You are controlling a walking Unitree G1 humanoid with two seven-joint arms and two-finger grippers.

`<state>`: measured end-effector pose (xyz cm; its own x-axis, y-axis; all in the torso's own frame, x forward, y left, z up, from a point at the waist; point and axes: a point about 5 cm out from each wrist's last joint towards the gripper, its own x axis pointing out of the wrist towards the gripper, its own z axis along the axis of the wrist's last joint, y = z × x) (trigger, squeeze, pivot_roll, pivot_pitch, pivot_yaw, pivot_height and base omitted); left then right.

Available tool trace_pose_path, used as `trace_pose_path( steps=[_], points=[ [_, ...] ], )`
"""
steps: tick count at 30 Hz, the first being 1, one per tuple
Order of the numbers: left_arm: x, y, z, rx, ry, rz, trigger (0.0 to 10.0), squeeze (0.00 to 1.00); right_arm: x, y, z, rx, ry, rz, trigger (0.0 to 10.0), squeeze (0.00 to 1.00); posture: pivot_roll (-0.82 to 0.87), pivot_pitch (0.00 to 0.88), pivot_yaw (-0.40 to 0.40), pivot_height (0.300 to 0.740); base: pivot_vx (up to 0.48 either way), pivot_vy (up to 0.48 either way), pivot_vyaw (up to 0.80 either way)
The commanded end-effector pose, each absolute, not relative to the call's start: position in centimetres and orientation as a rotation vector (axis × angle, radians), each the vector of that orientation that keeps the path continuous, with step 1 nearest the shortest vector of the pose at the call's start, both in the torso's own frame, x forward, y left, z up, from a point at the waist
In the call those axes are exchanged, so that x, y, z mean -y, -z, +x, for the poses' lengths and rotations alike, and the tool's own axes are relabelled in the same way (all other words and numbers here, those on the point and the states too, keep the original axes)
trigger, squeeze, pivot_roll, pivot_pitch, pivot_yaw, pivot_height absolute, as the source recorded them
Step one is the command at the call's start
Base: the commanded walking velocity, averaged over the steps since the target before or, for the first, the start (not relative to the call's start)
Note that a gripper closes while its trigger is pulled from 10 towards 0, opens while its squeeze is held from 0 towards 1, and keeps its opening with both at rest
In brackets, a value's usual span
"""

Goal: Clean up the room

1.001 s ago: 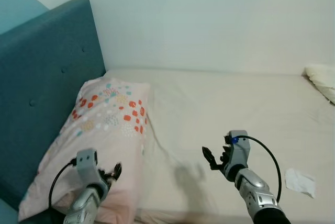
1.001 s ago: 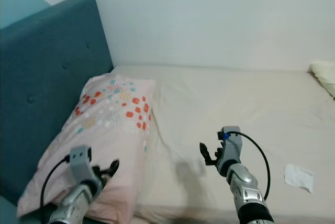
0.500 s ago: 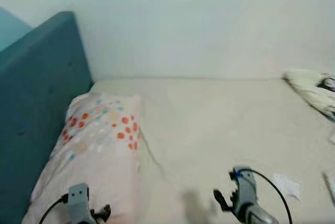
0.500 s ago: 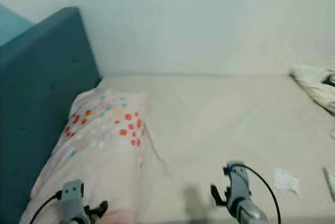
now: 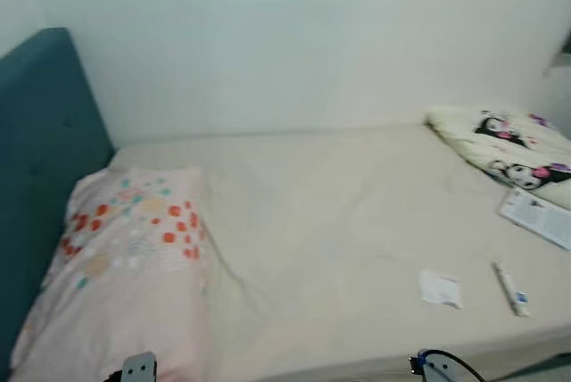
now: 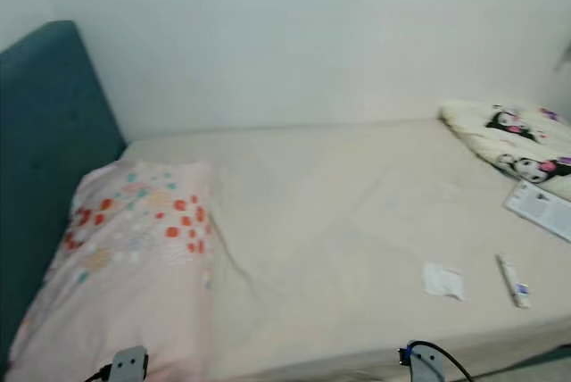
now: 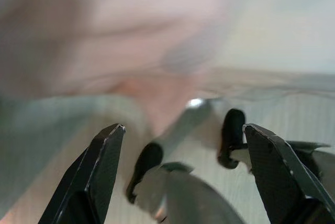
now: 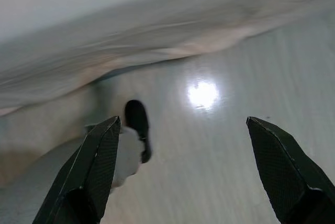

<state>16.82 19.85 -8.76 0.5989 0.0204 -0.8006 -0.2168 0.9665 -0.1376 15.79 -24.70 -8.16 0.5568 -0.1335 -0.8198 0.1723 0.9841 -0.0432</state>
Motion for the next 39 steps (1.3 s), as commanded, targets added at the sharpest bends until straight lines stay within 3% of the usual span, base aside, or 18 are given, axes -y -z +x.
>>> trace_pose_path(
  steps=[1, 22, 33, 39],
  points=[
    [-20.3, 9.0, 16.2, -0.95, -0.145, -0.219, 10.0, 0.0, 24.8, 8.1, 16.0, -0.959, 0.191, 0.046, 10.0, 0.0, 0.07, 0.0, -0.042, 0.74, 0.0, -0.48, 0.0],
    [-20.0, 8.7, 17.1, -0.945, -0.123, -0.202, 10.0, 0.0, 25.3, 8.9, 13.7, -1.028, 0.231, 0.058, 10.0, 0.0, 0.05, 0.0, -0.018, 0.74, 0.0, -0.48, 0.0],
    [-20.1, 8.6, 17.2, -0.948, -0.113, -0.193, 10.0, 0.0, 25.6, 8.3, 14.8, -0.972, 0.241, 0.07, 10.0, 0.0, 0.05, 0.0, -0.008, 0.74, 0.0, -0.48, 0.75],
    [-20.1, 8.5, 17.4, -0.944, -0.106, -0.189, 10.0, 0.0, 25.5, 7.6, 16.6, -0.913, 0.257, 0.077, 10.0, 0.0, 0.04, 0.0, 0.001, 0.74, 0.0, -0.48, 0.0]
  ],
)
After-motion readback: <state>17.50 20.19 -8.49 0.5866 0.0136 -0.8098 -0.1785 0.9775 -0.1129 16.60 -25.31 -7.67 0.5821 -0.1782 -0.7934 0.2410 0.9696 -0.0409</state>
